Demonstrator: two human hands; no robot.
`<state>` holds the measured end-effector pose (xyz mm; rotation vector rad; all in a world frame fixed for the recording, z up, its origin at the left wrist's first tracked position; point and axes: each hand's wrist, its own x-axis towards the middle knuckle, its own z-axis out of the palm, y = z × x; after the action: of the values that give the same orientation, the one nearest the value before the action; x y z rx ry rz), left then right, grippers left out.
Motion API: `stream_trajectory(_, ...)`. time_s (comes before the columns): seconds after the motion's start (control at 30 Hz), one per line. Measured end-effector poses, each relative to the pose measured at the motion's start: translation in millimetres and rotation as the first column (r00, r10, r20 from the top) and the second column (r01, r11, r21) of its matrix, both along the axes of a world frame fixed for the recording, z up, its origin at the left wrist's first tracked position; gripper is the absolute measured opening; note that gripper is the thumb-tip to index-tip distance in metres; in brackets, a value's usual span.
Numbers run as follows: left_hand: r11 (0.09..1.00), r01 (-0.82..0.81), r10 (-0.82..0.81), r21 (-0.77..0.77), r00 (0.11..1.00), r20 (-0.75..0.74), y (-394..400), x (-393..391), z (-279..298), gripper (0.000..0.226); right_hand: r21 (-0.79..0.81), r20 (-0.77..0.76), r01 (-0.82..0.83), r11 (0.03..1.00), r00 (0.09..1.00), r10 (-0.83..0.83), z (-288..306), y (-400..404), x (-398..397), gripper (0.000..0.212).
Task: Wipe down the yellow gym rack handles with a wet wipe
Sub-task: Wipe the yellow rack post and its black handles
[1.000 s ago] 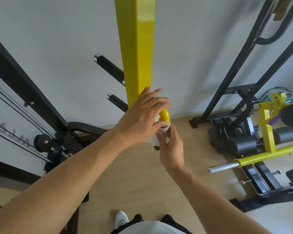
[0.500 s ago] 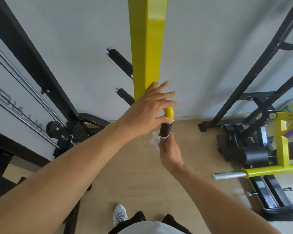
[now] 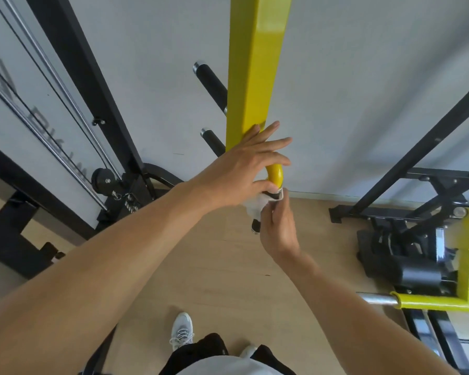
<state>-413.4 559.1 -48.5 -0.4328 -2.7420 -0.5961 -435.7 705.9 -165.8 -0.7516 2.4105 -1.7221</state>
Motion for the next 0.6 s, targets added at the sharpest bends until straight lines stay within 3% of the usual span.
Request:
stream_trajectory(0.1, 1.000, -0.017, 0.017, 0.013, 1.000, 0.011, 3, 3, 0, 0.046, -0.055, -0.017, -0.005, 0.998, 1.000, 0.004, 6, -1, -1, 0.010)
stream_trajectory(0.27, 0.994, -0.065, 0.061, 0.091, 0.997, 0.040, 9, 7, -4, 0.046, 0.337, 0.157, -0.112, 0.935, 0.986, 0.061, -65, 17, 11, 0.017)
stream_trajectory(0.37, 0.960, -0.086, 0.078, 0.265, 0.996, 0.041, 8, 20, -2, 0.036, 0.478, 0.393, -0.150, 0.866, 0.918, -0.058, -91, 26, 19, 0.020)
stream_trajectory(0.43, 0.861, -0.159, 0.197, 0.483, 0.980, -0.028, -1, 39, -3, 0.025, 0.419, 0.575, -0.238, 0.877, 0.817, -0.053, -89, 25, 34, 0.025)
stream_trajectory(0.5, 0.705, -0.272, 0.406, 0.655, 0.912, -0.057, -17, 59, -10, 0.017, 0.335, 0.608, -0.259, 0.906, 0.794, 0.002, -63, 19, 47, 0.027)
stream_trajectory(0.6, 0.437, -0.506, 0.596, 0.744, 0.782, 0.182, -56, 69, -41, 0.014, 0.172, 0.548, -0.122, 0.977, 0.836, 0.008, -3, -5, 51, 0.023)
